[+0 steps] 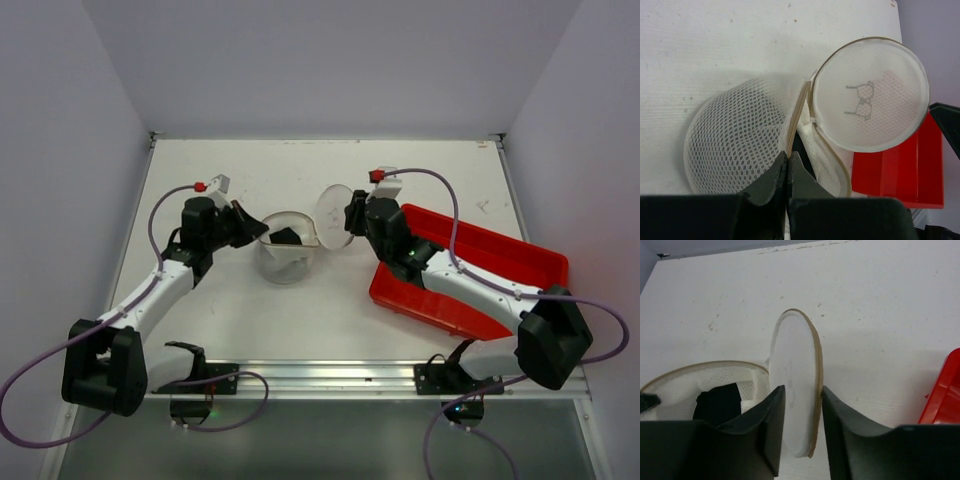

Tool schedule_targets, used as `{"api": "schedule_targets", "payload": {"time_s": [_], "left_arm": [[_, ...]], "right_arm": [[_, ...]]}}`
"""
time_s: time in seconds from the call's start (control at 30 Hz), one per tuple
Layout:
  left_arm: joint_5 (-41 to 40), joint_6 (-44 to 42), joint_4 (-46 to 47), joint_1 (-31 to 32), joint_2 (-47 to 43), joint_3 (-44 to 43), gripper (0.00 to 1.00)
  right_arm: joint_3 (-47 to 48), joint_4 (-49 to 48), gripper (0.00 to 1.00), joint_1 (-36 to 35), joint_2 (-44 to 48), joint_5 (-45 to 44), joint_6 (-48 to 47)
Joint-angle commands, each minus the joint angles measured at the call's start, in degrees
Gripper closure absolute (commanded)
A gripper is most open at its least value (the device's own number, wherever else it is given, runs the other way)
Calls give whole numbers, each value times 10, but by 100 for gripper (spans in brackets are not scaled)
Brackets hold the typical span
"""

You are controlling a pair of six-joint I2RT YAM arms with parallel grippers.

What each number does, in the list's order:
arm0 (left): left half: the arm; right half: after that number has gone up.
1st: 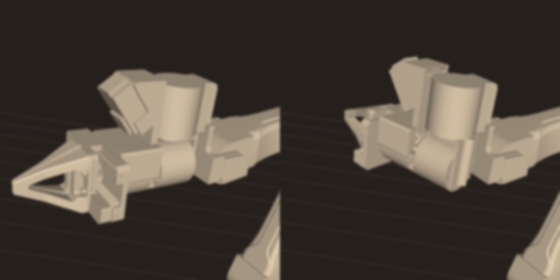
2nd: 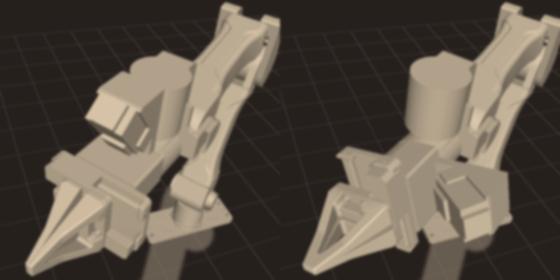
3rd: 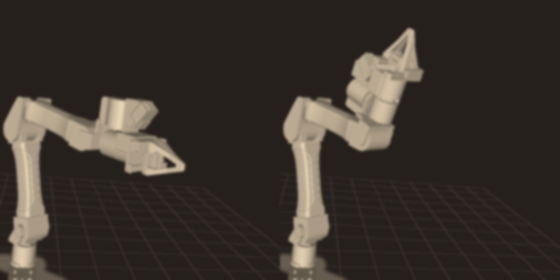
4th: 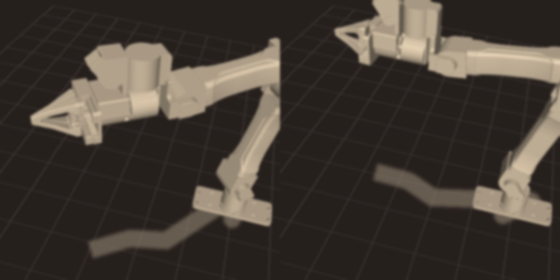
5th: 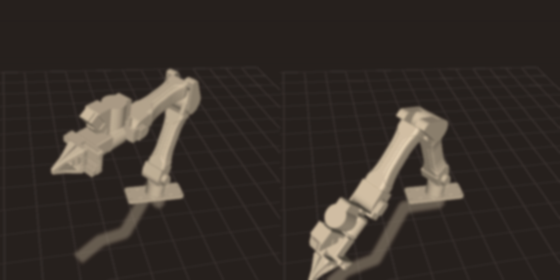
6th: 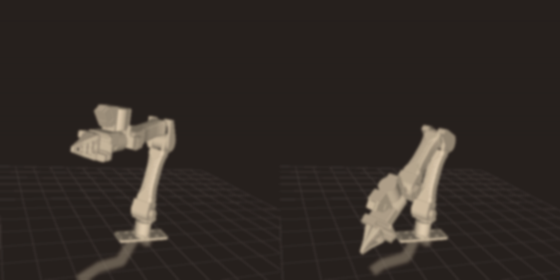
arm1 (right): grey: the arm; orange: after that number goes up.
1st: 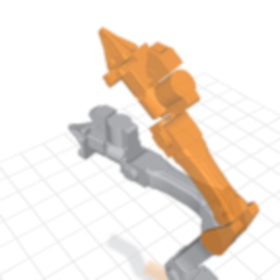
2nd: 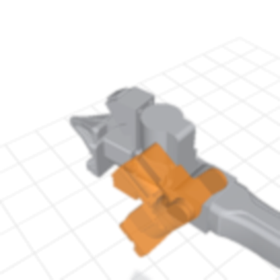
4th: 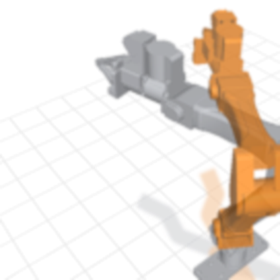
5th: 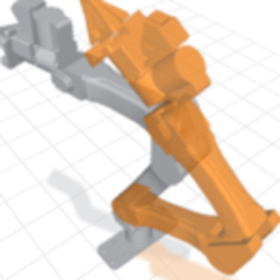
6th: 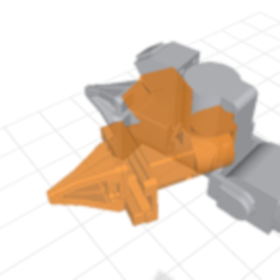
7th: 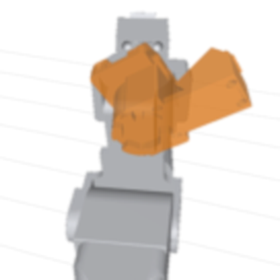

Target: Unzip the laundry bag and remove the bra

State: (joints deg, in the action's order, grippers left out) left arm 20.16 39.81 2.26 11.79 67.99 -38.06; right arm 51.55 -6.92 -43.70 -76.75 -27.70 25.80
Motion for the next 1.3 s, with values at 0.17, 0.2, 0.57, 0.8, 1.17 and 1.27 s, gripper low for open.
{"api": "schedule_targets", "payload": {"time_s": [0.17, 0.2, 0.57, 0.8, 1.17, 1.27], "left_arm": [[15, -13, 47, 10, 1, 25, 100], [15, -17, 47, 10, 0, 28, 100], [2, -30, 73, 10, -12, 59, 100], [-12, -29, 79, 10, -15, 75, 100], [-61, -31, 50, 10, -22, 71, 100], [-66, -32, 50, 10, -22, 72, 100]], "right_arm": [[12, 67, 46, 5, 48, 58, 28], [11, 67, 46, 4, 61, 83, 24], [208, 147, 47, -8, -145, 333, -67], [288, 179, 51, -17, -265, 393, -95], [256, 236, 46, -69, -272, 346, -118], [264, 227, 37, -70, -279, 338, -117]]}}
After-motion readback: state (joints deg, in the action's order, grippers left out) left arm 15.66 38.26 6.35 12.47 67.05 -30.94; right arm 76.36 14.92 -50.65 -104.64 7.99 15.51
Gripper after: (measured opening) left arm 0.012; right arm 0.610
